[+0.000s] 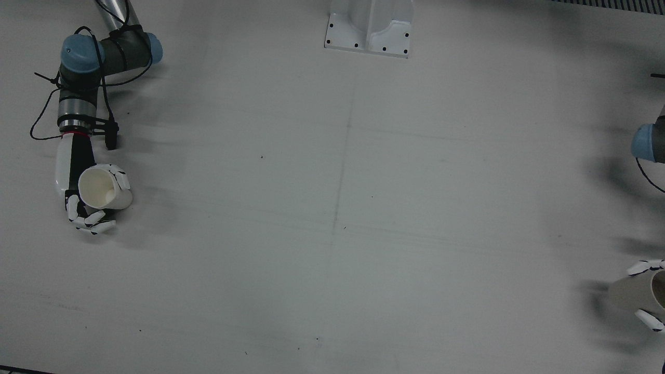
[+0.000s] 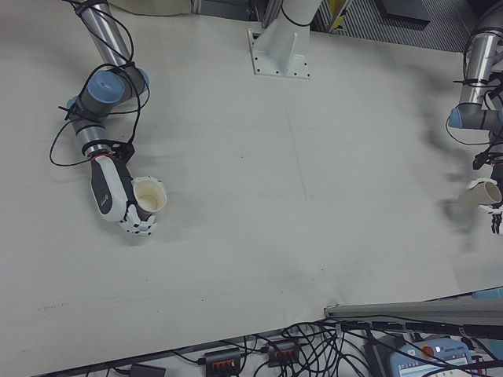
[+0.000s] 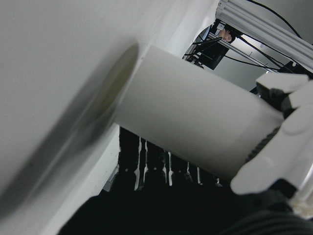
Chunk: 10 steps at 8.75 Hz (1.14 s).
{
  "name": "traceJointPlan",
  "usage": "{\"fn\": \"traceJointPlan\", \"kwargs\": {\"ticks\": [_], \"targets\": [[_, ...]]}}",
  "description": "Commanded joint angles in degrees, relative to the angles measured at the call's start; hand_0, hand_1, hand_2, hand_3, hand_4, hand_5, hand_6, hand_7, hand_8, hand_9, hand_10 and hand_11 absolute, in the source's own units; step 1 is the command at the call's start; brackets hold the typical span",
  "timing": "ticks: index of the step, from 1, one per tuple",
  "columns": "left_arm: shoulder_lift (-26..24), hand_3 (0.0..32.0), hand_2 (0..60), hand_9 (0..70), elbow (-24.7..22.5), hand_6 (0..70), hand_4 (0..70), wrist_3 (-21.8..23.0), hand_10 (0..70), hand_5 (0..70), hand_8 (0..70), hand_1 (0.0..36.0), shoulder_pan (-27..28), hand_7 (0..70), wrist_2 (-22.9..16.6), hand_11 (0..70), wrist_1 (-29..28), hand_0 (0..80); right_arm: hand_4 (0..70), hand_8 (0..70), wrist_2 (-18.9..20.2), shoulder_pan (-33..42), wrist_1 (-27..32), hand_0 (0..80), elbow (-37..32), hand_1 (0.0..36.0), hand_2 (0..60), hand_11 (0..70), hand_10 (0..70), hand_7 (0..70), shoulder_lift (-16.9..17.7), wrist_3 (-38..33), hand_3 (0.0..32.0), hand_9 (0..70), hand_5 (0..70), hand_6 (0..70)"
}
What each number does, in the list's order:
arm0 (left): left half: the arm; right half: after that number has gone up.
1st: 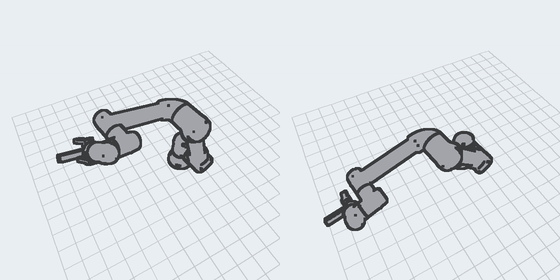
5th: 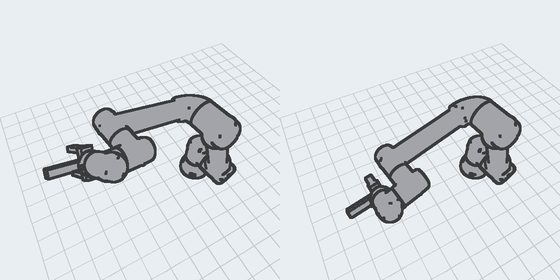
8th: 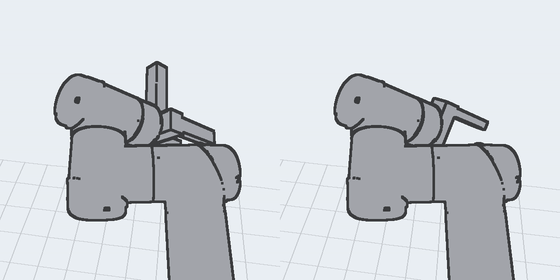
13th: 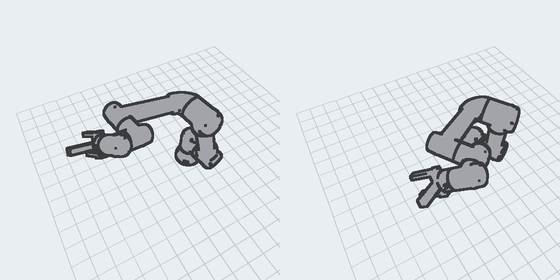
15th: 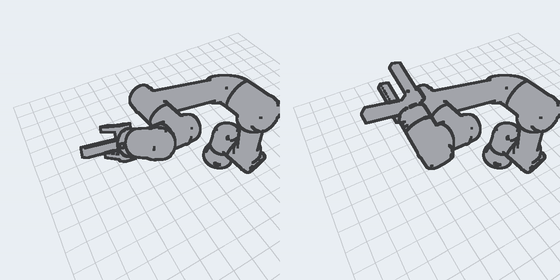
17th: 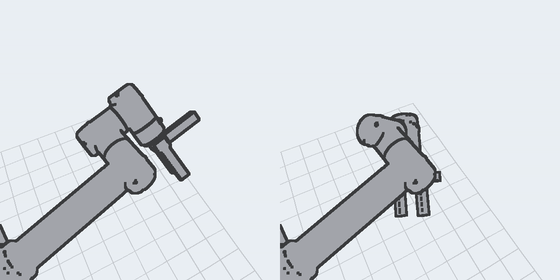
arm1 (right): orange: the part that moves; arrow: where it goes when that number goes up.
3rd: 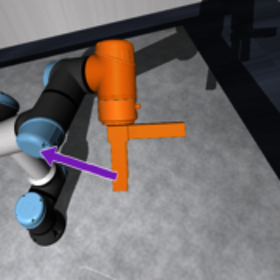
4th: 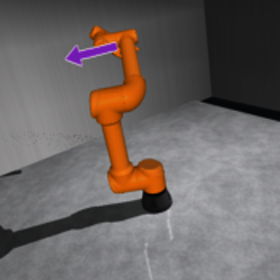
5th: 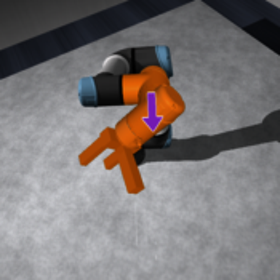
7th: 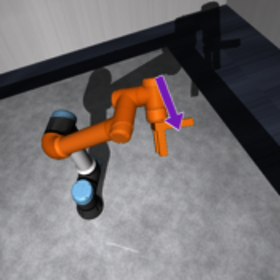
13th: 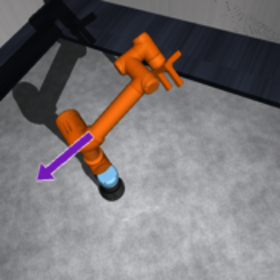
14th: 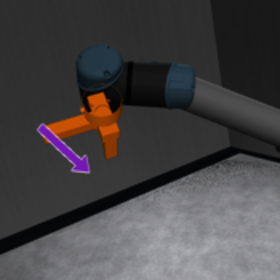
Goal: Pour water
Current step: 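Lift the cup with the right hand and raise the left-hand cup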
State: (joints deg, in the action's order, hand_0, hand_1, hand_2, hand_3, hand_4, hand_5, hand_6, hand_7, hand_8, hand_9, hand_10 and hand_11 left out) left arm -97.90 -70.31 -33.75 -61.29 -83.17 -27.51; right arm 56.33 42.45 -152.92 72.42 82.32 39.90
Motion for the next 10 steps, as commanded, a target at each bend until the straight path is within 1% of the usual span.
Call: {"fn": "traceJointPlan", "kwargs": {"ticks": [1, 2, 3, 4, 5, 6, 7, 8, 9, 10], "targets": [[0.0, 0.0, 60.0, 5.0, 0.0, 6.9, 35.9, 0.0, 2.8, 44.3, 3.0, 31.7, 0.0, 7.7, 0.0, 5.8, 0.0, 46.2, 0.0, 33.4, 0.0, 0.2, -0.1, 4.5, 0.0, 12.1, 60.0, 46.5, 32.4, 61.1, 0.0, 0.0, 0.0, 53.0, 70.0, 22.6], [0.0, 0.0, 60.0, 5.1, 0.0, 6.9, 36.0, 0.0, 2.8, 44.5, 3.0, 31.8, 0.0, 7.8, 0.0, 5.8, 0.0, 46.2, 0.0, 32.8, 0.0, 0.4, -0.1, 5.9, 0.2, 12.5, 60.0, 45.8, 31.8, 60.2, 0.0, 0.0, 0.0, 52.1, 70.0, 22.2], [0.0, 0.0, 60.0, 5.0, -0.3, 6.9, 35.9, 0.0, 2.8, 44.5, 2.9, 31.8, 0.0, 7.8, -0.1, 5.8, -0.1, 46.3, 0.0, 31.8, 0.0, 1.0, -0.2, 10.9, 1.7, 12.8, 60.0, 44.8, 31.0, 58.5, 0.3, 0.1, 0.0, 50.8, 70.0, 21.5], [0.0, 0.0, 60.0, 5.0, -2.2, 6.9, 36.0, 0.0, 2.8, 44.4, 2.9, 31.7, 0.0, 7.8, -0.1, 5.8, 1.5, 46.3, 0.0, 31.1, 0.2, 2.1, -2.7, 13.2, 5.8, 13.1, 60.0, 44.2, 30.4, 57.4, 2.9, -0.1, 0.0, 49.8, 70.0, 21.0], [-0.4, 0.0, 60.0, 5.0, -5.0, 6.9, 36.0, -0.1, 2.7, 44.7, 3.0, 32.0, 0.1, 7.9, -0.1, 5.7, 3.7, 46.3, 0.0, 30.2, 0.6, 3.7, -7.4, 17.4, 12.3, 13.5, 60.0, 42.9, 29.4, 56.5, 6.2, -0.3, 0.0, 48.8, 70.0, 20.5], [-2.7, 0.0, 60.0, 5.0, -6.5, 7.0, 36.0, 0.0, 2.7, 44.9, 2.9, 32.4, 0.3, 8.1, -0.3, 5.7, 6.4, 46.3, 0.0, 29.7, 0.7, 5.0, -11.0, 20.1, 18.1, 13.9, 60.0, 41.8, 28.5, 56.1, 8.8, -0.5, 0.0, 48.1, 70.0, 20.3], [-5.3, 0.0, 60.0, 5.1, -8.5, 7.2, 36.0, 0.1, 2.8, 45.2, 3.0, 32.8, 3.9, 8.3, -0.2, 5.8, 10.5, 46.4, 0.0, 29.5, 3.7, 7.6, -14.4, 20.6, 22.5, 14.2, 60.0, 41.4, 28.2, 55.7, 10.0, -0.5, 0.0, 47.8, 70.0, 20.2], [-8.9, 0.0, 60.0, 5.1, -9.7, 7.3, 36.0, 0.1, 2.7, 45.5, 3.0, 33.3, 7.0, 8.3, -0.3, 5.8, 14.0, 46.5, 0.0, 29.1, 8.9, 11.8, -17.8, 22.1, 24.9, 14.4, 60.0, 40.9, 27.8, 54.9, 9.8, -0.4, 0.0, 47.3, 70.0, 19.8], [-11.5, 0.0, 60.0, 4.7, -11.0, 7.2, 35.9, 0.1, 2.5, 45.9, 2.8, 34.0, 9.3, 8.2, -0.3, 5.6, 16.5, 46.6, 0.0, 28.6, 12.1, 15.3, -20.4, 25.3, 27.4, 14.9, 60.0, 40.3, 27.3, 54.8, 9.7, -0.4, 0.0, 46.7, 70.0, 19.8], [-14.0, 0.0, 60.0, 5.6, -13.9, 7.6, 35.8, 0.1, 2.7, 46.1, 3.5, 33.9, 11.8, 8.7, -0.2, 5.8, 20.4, 46.7, 0.0, 28.6, 14.7, 18.3, -22.7, 27.8, 29.6, 15.6, 60.0, 40.2, 27.1, 55.0, 9.9, -0.4, 0.0, 46.7, 70.0, 20.0]]}}
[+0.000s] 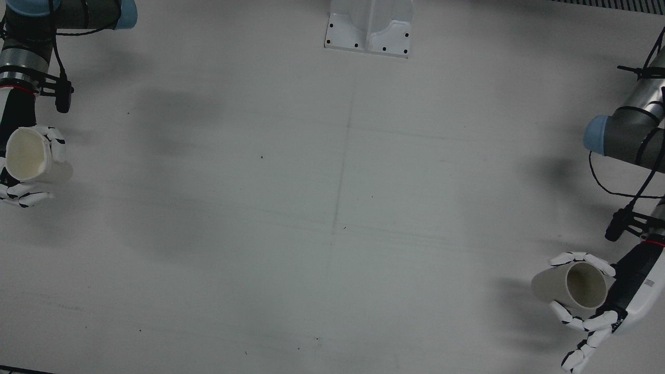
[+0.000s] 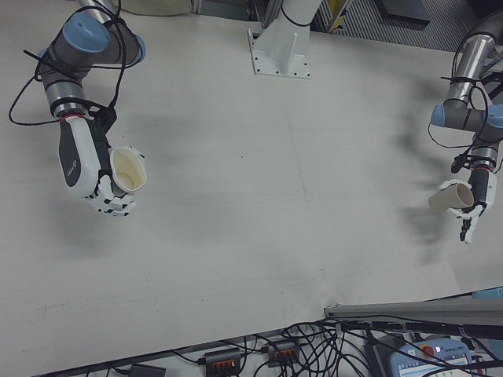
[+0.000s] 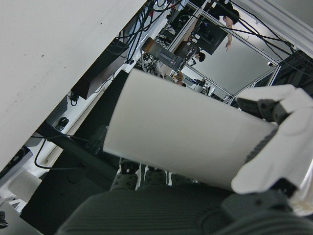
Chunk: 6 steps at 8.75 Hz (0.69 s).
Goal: Pour water
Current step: 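Carry both held cups toward the table center, toward each other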
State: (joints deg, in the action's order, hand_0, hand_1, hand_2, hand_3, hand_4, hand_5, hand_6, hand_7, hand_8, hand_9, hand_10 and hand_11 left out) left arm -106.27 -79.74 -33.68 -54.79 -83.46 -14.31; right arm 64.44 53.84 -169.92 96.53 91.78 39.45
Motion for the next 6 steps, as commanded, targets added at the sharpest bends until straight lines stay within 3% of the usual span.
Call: {"fn": "traceJointPlan", "kwargs": {"ticks": [1, 3, 4, 6], "targets": [[-8.0, 0.0, 60.0, 5.6, -6.9, 7.6, 35.8, 0.0, 2.6, 46.3, 3.4, 34.5, 7.8, 8.8, 0.1, 5.7, 10.8, 46.6, 0.0, 28.6, 9.1, 9.1, -7.9, 28.7, 7.2, 15.8, 60.0, 40.0, 27.0, 55.2, 0.2, 0.0, 0.0, 46.7, 70.0, 20.2], [-15.7, 0.0, 60.0, 5.7, -7.1, 7.8, 35.7, -1.1, 2.8, 46.7, 3.5, 35.4, 17.9, 8.9, 0.4, 6.1, 16.7, 46.6, 0.0, 28.3, 10.4, 10.0, -14.6, 31.2, 12.7, 16.0, 60.0, 39.3, 26.5, 55.6, -0.2, 0.5, 0.0, 46.3, 70.0, 20.5], [-19.0, 0.0, 60.0, 6.3, -7.0, 8.1, 35.8, -4.9, 3.3, 46.5, 3.6, 35.9, 20.6, 9.0, 3.5, 6.8, 17.9, 46.8, 0.0, 28.6, 10.4, 9.4, -17.6, 37.7, 14.0, 18.2, 60.0, 38.4, 25.7, 56.8, -0.4, 0.8, 0.0, 46.5, 70.0, 21.3], [-24.4, 0.0, 60.0, 6.6, -3.5, 8.2, 35.6, -10.4, 3.5, 46.3, 3.8, 36.0, 24.5, 9.1, 7.4, 7.2, 17.9, 46.9, 0.0, 28.6, 10.4, 9.2, -20.9, 39.4, 14.1, 19.7, 60.0, 37.5, 25.0, 57.8, -4.3, 3.1, 0.0, 46.5, 70.0, 21.9]]}}
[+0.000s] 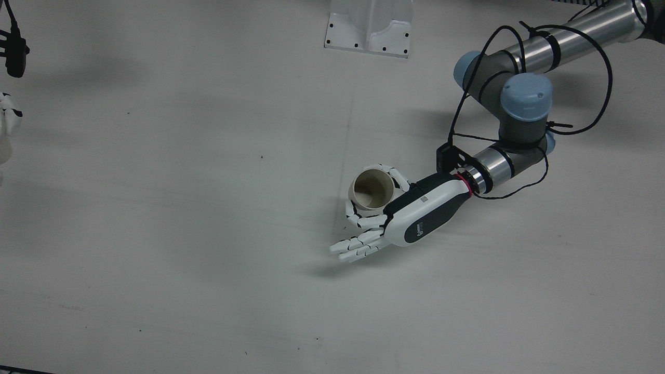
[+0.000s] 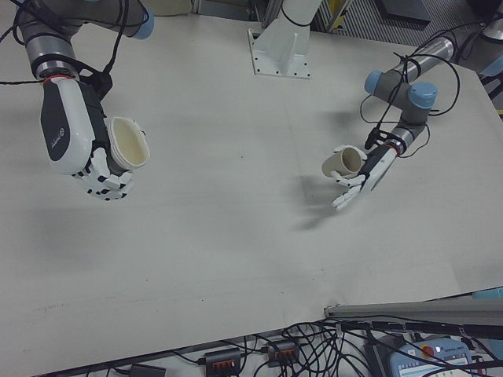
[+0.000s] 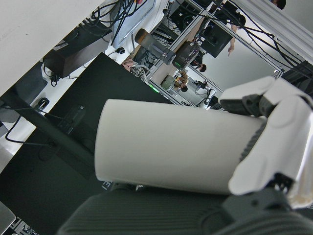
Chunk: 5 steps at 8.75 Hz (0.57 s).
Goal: Pour water
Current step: 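Carry both held cups toward the table center, toward each other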
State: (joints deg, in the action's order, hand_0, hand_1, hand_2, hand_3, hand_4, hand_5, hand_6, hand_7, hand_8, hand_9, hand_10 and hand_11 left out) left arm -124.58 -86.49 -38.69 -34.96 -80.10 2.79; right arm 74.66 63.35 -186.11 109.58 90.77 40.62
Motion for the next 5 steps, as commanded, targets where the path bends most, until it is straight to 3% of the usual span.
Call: {"fn": "traceJointPlan", "kwargs": {"ticks": [1, 3, 5], "targets": [[-9.6, 0.0, 60.0, 6.7, 7.5, 8.3, 35.8, -5.7, 3.6, 46.3, 3.9, 36.0, 4.7, 9.2, 4.4, 7.2, 0.7, 46.6, 0.0, 28.3, 0.2, -1.3, -8.0, 40.6, 1.2, 20.5, 60.0, 36.6, 24.3, 58.6, -6.8, 4.1, 0.0, 46.2, 70.0, 22.4], [-13.7, 0.0, 60.0, 7.1, 9.9, 8.6, 36.1, -11.9, 3.7, 46.4, 4.2, 35.0, 4.7, 9.4, 4.6, 7.3, 0.5, 46.5, 0.0, 28.0, 0.1, -4.6, -15.0, 42.5, 2.5, 21.5, 60.0, 35.8, 23.8, 59.6, -13.4, 7.8, 0.0, 45.9, 70.0, 22.8], [-16.0, 0.0, 60.0, 6.8, 10.1, 8.7, 36.1, -18.1, 3.7, 46.7, 4.0, 35.0, 4.6, 9.4, 6.7, 7.3, 0.3, 46.6, 0.0, 28.2, -0.4, -7.1, -20.3, 45.9, 6.2, 24.1, 60.0, 35.1, 23.1, 63.3, -16.4, 12.7, 0.0, 46.2, 70.0, 24.6]]}}
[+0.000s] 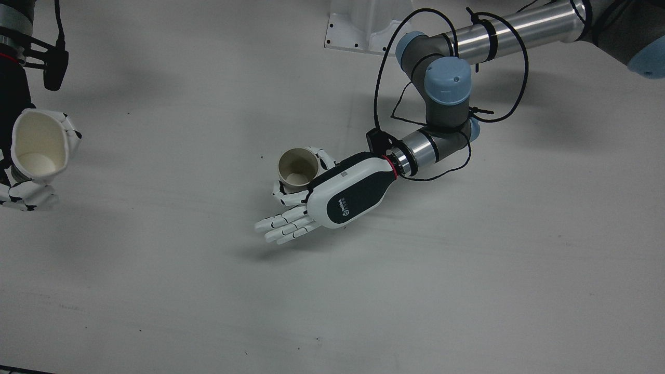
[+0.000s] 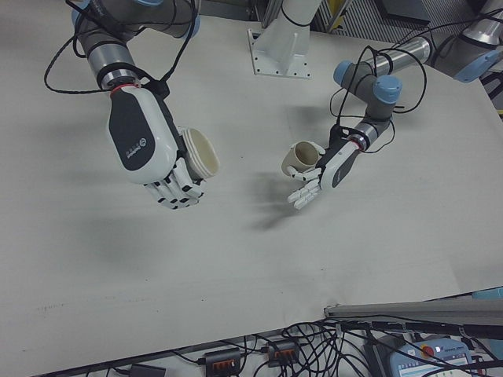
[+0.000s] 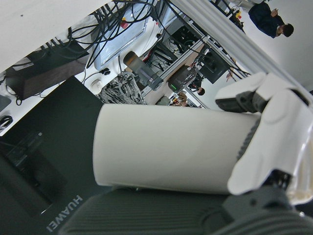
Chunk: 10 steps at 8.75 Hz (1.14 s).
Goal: Pour water
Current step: 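Carry both held cups toward the table center, toward each other, then tilt the right-hand cup over the left-hand cup's opening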
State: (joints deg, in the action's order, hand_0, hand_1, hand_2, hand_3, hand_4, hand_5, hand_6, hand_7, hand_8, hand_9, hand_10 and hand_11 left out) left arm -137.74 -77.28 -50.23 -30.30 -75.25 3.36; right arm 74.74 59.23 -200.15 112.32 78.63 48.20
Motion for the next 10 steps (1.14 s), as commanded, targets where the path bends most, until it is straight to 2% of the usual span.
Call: {"fn": "traceJointPlan", "kwargs": {"ticks": [1, 3, 5, 6, 10], "targets": [[-3.3, 0.0, 60.0, 7.1, 2.0, 9.2, 36.3, -7.6, 3.8, 47.2, 4.2, 34.9, -0.1, 9.9, 2.8, 7.4, -0.5, 46.6, 0.2, 28.4, -0.6, -4.7, -9.5, 46.6, 3.7, 25.3, 60.0, 35.1, 23.1, 65.5, -7.1, 7.1, 0.0, 46.5, 70.0, 25.6], [-5.2, 0.0, 60.0, 7.7, 5.5, 9.9, 36.8, -9.0, 3.8, 48.2, 4.7, 34.4, -0.1, 10.7, 3.4, 7.4, -1.9, 46.6, 2.6, 28.4, -0.7, -6.6, -15.1, 48.8, 3.8, 29.2, 60.0, 34.7, 22.5, 70.0, -11.4, 10.2, 0.0, 46.8, 70.0, 28.3], [-5.3, 0.0, 60.0, 7.7, 5.9, 10.0, 36.9, -10.2, 3.8, 48.1, 4.7, 34.1, 0.0, 10.6, 4.0, 7.5, -2.7, 46.6, 3.8, 28.0, -1.3, -9.6, -18.9, 51.2, 3.4, 32.7, 60.0, 33.5, 21.5, 70.0, -14.8, 15.6, 0.0, 46.3, 70.0, 29.2], [-5.4, 0.0, 60.0, 7.7, 6.0, 10.1, 37.0, -10.8, 3.8, 48.2, 4.8, 34.2, 0.0, 10.7, 4.3, 7.4, -3.2, 46.5, 5.5, 27.8, -2.9, -11.2, -20.2, 53.7, 3.3, 35.6, 60.0, 32.6, 20.7, 70.0, -15.1, 17.3, 0.0, 46.1, 70.0, 30.5], [-6.0, 0.0, 60.0, 7.7, 6.1, 10.1, 37.0, -10.8, 3.7, 48.2, 4.7, 34.1, -0.1, 10.7, 4.6, 7.3, -3.2, 46.5, 7.9, 26.7, -6.9, -14.8, -23.2, 58.7, 2.6, 36.0, 60.0, 32.2, 20.1, 70.0, -15.1, 23.0, 0.0, 44.5, 70.0, 31.6]]}}
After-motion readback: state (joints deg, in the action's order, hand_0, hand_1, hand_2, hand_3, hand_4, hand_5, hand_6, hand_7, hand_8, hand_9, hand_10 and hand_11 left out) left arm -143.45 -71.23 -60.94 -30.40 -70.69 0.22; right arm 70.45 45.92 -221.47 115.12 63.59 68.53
